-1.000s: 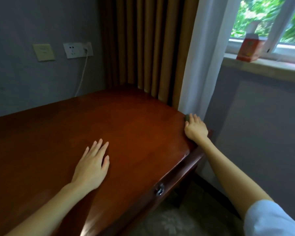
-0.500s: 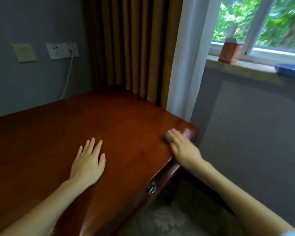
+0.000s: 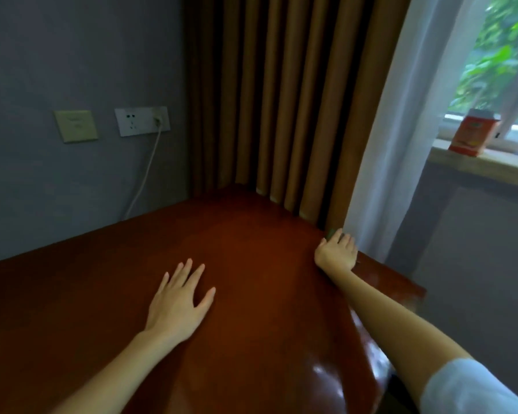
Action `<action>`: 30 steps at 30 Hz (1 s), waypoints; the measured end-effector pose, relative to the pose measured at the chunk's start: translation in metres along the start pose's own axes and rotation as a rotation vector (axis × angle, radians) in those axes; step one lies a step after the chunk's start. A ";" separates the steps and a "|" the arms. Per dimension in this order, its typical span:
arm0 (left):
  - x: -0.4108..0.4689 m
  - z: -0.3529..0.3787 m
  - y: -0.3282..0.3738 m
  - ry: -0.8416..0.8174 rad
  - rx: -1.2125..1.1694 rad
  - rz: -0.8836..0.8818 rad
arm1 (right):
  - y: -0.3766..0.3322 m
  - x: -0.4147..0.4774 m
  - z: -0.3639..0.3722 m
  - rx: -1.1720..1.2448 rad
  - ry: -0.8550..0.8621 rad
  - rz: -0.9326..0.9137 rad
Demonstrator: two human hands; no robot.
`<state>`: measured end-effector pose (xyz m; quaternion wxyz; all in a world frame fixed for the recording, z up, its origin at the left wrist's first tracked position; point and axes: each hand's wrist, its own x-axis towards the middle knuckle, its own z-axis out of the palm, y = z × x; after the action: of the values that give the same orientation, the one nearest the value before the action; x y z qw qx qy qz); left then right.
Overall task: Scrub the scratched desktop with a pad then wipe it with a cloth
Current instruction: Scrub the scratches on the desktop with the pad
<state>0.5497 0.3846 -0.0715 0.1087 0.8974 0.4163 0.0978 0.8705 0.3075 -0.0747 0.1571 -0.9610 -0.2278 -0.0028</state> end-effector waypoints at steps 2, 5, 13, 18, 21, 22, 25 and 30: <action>0.023 -0.003 -0.021 0.010 -0.004 -0.019 | -0.035 0.018 0.012 -0.011 0.012 0.001; 0.060 -0.007 -0.053 0.016 0.024 -0.030 | -0.091 0.044 0.034 -0.023 -0.010 0.016; 0.123 -0.010 -0.109 0.049 0.085 -0.088 | -0.222 0.101 0.076 -0.076 -0.053 0.023; 0.125 -0.007 -0.110 0.087 0.086 -0.086 | -0.284 0.101 0.094 -0.056 -0.076 -0.110; 0.124 -0.007 -0.109 0.090 0.092 -0.092 | -0.306 0.104 0.097 -0.054 -0.117 -0.265; 0.124 -0.008 -0.109 0.089 0.091 -0.090 | -0.309 0.105 0.096 -0.047 -0.146 -0.342; 0.123 -0.007 -0.108 0.091 0.081 -0.092 | -0.309 0.105 0.092 -0.036 -0.266 -0.612; 0.124 -0.009 -0.107 0.068 0.075 -0.101 | -0.282 0.080 0.078 0.034 -0.404 -0.945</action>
<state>0.5483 0.5484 -0.0818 0.0656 0.8749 0.4678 0.1066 0.8134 0.6052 -0.0582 0.1073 -0.7317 -0.6631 0.1158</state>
